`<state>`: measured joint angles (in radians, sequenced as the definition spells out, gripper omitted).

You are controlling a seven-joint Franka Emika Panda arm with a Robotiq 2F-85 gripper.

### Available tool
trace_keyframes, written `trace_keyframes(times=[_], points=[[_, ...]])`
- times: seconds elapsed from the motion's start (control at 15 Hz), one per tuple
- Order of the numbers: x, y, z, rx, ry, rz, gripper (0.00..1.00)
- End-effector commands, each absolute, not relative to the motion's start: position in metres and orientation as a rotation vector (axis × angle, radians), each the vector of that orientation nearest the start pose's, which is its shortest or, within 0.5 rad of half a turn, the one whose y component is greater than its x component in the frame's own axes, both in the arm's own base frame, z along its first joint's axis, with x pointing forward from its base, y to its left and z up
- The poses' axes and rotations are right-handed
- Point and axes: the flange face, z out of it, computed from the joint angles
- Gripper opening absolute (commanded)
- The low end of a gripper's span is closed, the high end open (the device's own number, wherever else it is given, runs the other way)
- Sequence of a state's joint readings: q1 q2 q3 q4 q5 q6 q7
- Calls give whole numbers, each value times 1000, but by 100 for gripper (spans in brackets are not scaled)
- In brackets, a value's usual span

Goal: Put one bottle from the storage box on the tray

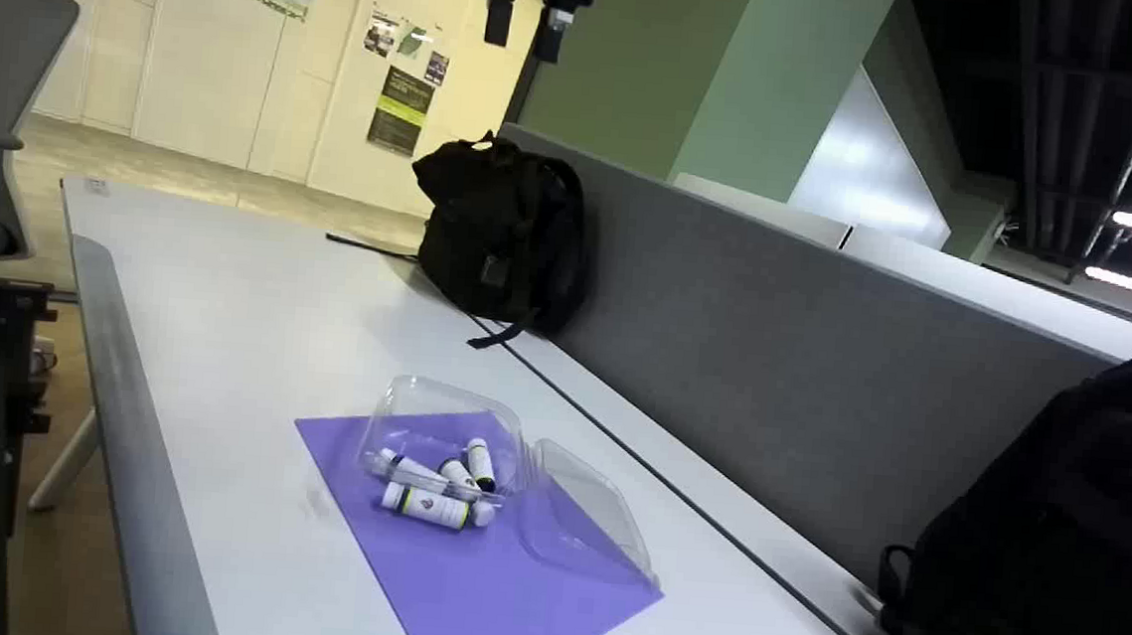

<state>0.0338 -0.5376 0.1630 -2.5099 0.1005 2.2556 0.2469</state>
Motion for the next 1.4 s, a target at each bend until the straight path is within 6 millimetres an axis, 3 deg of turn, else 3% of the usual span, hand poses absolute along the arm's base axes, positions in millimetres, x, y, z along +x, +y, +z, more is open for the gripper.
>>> trace_keyframes(times=[0.0, 1.2, 1.33], points=[[401, 87, 492, -3047, 174, -415, 100], [401, 87, 492, -3048, 174, -414, 100], [412, 95, 481, -3045, -30, -456, 100]])
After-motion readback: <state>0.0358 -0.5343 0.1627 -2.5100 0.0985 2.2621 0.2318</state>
